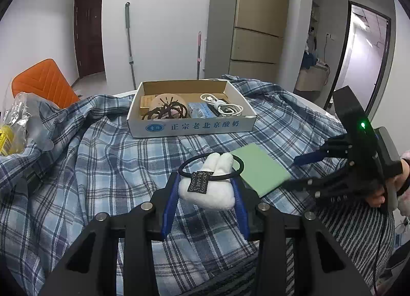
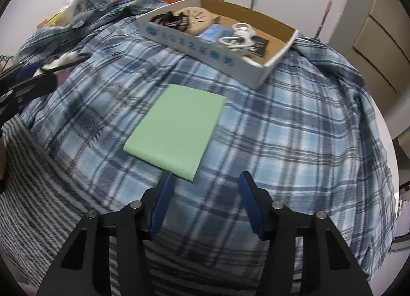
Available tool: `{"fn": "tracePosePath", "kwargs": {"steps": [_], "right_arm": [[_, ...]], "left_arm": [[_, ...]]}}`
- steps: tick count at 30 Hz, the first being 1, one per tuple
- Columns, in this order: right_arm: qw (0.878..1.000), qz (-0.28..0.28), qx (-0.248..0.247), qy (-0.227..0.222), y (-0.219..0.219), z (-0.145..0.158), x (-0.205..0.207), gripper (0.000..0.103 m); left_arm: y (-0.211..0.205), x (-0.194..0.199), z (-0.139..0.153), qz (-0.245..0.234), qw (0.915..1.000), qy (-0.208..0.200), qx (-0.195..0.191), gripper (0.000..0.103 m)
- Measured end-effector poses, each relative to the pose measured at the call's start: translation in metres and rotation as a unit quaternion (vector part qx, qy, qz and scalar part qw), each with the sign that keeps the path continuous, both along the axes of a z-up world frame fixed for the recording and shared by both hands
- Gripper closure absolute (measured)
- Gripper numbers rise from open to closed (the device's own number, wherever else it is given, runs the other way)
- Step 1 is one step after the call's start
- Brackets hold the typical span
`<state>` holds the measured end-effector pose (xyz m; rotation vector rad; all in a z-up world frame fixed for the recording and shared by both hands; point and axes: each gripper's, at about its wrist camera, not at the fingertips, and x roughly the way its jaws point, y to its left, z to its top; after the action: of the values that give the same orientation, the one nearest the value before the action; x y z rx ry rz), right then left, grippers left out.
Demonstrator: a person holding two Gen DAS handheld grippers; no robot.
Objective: Organize soft objects
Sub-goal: 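Grasp the white cloth item with the left tool while the right tool grasps the green pad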
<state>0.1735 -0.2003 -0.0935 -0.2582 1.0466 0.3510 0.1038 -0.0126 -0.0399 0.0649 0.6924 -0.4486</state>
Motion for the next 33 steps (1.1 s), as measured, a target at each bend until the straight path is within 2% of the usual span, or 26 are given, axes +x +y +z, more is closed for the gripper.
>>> {"fn": "tracePosePath", "kwargs": {"steps": [3,5,6,7,9,10,14,17,22,33], "right_arm": [[0.999,-0.035,-0.008,-0.009,-0.015,0.001,0.010,0.056],[0.998,-0.061,0.014,-0.004,-0.025,0.006,0.016,0.056],[0.997,-0.067,0.034,-0.004,-0.029,0.010,0.017,0.054],[0.996,-0.068,0.052,-0.006,-0.030,0.015,0.017,0.043],[0.995,-0.056,0.076,-0.017,-0.026,0.022,0.015,0.029],[0.995,-0.046,0.080,-0.024,-0.021,0.025,0.013,0.028],[0.998,-0.015,0.059,-0.032,0.005,0.019,0.010,0.028],[0.999,-0.008,0.047,-0.013,0.021,0.007,0.013,0.028],[0.999,-0.015,0.043,0.002,0.023,-0.002,0.017,0.028],[1.000,-0.018,0.023,0.000,0.033,-0.007,0.023,0.030]], "left_arm": [[0.000,0.000,0.000,0.001,1.0000,0.000,0.000,0.061],[0.000,0.000,0.000,0.004,1.0000,-0.001,0.001,0.061],[0.001,0.000,0.000,0.005,1.0000,-0.001,0.000,0.061],[0.002,0.000,0.000,0.007,1.0000,0.000,-0.002,0.061],[0.003,0.001,0.000,0.011,0.9999,0.000,-0.006,0.061],[0.004,0.001,0.000,0.012,0.9999,0.000,-0.007,0.061],[0.005,0.000,0.000,0.017,0.9998,-0.004,-0.007,0.061],[0.004,0.000,-0.001,0.020,0.9998,-0.005,-0.004,0.061],[0.003,0.000,-0.001,0.019,0.9998,-0.006,-0.001,0.061],[0.002,-0.001,-0.001,0.016,0.9998,-0.010,0.005,0.061]]}}
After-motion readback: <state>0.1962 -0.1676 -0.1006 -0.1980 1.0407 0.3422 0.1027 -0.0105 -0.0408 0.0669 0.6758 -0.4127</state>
